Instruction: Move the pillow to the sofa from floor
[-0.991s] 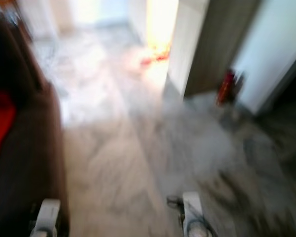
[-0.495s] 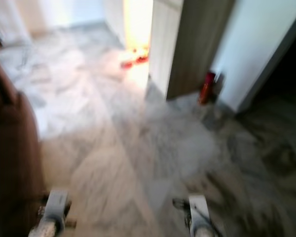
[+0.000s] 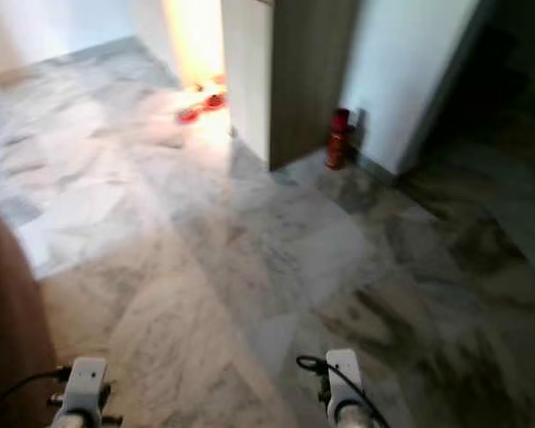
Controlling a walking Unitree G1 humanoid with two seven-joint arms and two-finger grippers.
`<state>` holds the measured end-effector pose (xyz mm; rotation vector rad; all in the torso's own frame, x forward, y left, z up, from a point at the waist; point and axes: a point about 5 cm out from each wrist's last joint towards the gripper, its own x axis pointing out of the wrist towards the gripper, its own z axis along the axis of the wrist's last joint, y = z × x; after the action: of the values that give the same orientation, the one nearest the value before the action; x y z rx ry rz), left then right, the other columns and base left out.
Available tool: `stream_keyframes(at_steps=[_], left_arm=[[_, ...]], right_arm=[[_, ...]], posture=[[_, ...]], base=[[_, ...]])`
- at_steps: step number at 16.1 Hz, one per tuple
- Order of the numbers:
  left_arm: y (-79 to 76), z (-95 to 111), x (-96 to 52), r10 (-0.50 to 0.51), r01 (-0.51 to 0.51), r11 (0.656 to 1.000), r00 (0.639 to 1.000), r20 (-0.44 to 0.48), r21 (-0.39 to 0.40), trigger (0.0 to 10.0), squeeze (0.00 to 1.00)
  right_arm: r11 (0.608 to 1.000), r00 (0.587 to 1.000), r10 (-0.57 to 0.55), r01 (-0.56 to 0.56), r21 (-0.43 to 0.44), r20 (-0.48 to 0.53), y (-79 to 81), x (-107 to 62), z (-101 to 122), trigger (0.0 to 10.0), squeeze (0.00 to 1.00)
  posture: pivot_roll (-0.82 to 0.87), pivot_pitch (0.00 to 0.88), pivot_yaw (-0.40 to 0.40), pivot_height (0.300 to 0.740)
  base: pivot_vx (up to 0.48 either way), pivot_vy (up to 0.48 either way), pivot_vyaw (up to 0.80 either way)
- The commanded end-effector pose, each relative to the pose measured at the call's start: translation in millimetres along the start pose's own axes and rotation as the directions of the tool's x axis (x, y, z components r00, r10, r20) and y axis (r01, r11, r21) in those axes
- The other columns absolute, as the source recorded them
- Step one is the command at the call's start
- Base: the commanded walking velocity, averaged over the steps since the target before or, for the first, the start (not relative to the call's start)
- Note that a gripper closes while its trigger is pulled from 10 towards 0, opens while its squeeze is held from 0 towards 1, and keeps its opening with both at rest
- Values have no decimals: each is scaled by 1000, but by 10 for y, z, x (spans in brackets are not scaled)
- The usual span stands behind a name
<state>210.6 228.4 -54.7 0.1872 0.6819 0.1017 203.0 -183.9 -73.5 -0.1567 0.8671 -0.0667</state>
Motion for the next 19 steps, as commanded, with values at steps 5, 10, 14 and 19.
stream_keyframes(at_steps=[5,10,14,19], left_arm=[[-46,-106,-32,-16,15,1000,999,-43,-5,10000,0],[-25,-139,-43,-15,15,1000,998,-58,-8,10000,0],[-15,-164,-51,-13,12,1000,998,-69,-12,10000,0],[-1,-186,-58,-6,3,1000,997,-81,-27,10000,0]], right_arm=[[1000,1000,-8,8,2,-22,-22,-10,-59,10000,0],[1000,1000,-7,7,8,-11,-23,-8,-43,10000,0],[1000,1000,-5,5,6,2,-26,-1,-7,10000,0],[1000,1000,-2,2,0,15,-15,4,25,10000,0]], posture=[[131,128,8,740],[132,127,6,740],[130,127,5,740],[133,126,-1,740]], base=[[0,0,-798],[0,0,-158],[0,0,0],[0,0,0]])
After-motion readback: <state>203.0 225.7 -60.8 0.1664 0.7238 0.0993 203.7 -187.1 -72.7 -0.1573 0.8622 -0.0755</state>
